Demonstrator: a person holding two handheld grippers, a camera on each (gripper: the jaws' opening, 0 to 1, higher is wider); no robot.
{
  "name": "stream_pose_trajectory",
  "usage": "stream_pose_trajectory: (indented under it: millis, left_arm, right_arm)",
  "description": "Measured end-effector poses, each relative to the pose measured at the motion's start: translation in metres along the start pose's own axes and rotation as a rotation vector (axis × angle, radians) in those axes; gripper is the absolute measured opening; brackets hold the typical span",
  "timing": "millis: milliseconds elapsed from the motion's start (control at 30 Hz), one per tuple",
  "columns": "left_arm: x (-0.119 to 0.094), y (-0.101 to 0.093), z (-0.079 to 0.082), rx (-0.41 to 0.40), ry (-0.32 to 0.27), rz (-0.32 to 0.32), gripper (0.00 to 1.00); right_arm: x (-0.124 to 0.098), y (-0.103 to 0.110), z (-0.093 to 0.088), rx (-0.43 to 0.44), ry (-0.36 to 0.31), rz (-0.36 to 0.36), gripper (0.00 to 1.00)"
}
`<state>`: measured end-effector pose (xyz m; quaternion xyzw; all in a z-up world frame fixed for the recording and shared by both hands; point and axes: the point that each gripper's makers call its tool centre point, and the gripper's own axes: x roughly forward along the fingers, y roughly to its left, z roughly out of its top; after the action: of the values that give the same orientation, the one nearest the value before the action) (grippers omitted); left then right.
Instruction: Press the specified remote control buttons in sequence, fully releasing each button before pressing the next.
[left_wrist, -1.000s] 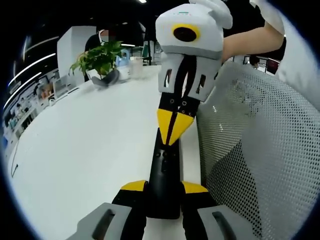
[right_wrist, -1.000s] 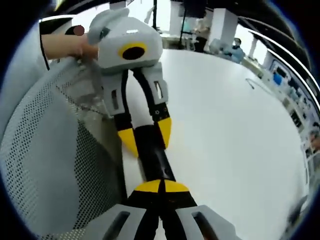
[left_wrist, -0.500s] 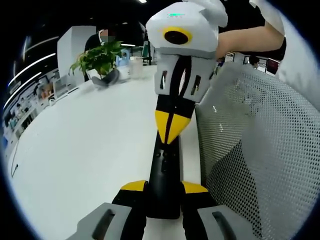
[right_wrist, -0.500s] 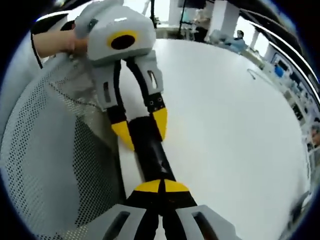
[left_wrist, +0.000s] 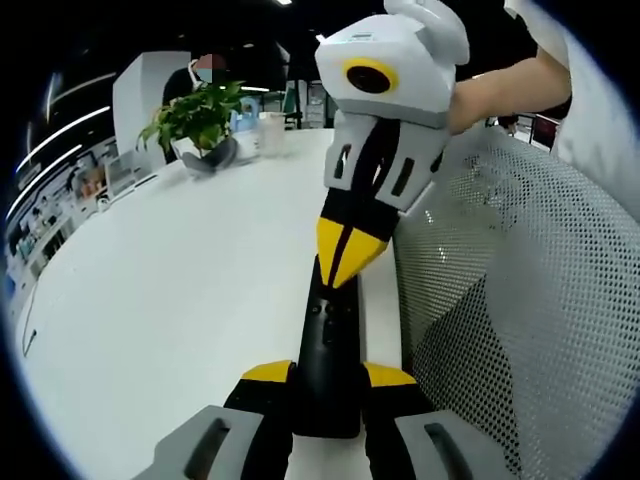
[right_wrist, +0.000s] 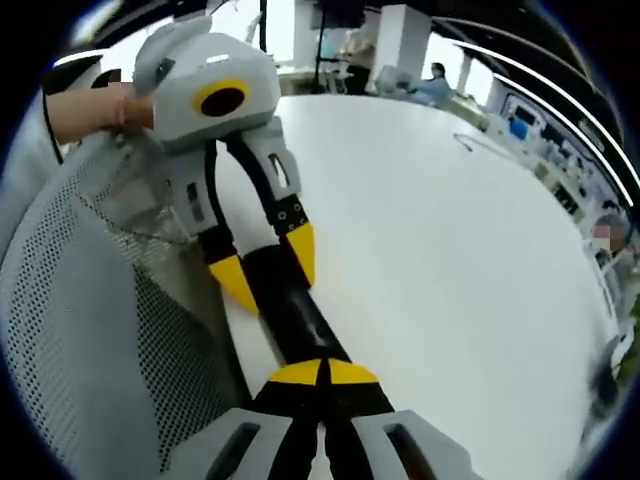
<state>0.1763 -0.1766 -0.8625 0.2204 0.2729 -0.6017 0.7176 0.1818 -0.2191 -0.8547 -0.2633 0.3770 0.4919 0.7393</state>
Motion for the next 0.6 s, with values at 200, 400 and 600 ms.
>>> stream_pose_trajectory:
  millis: [200, 400, 600]
  left_arm:
    - [0.000, 0.000, 0.000, -0.003, -0.003, 0.001, 0.25]
    - [0.000, 0.000, 0.000, -0.003, -0.004, 0.001, 0.25]
    - [0.000, 0.000, 0.000, -0.001, -0.003, 0.001, 0.25]
  right_arm:
    - [-0.006, -0.018, 0.015, 0.000, -0.017, -0.077, 0.00]
    - [0.002, -0.003, 0.018, 0.005, 0.001, -0.013, 0.00]
    - [0.006, 0.005, 0.010, -0.023, 0.035, 0.003, 0.00]
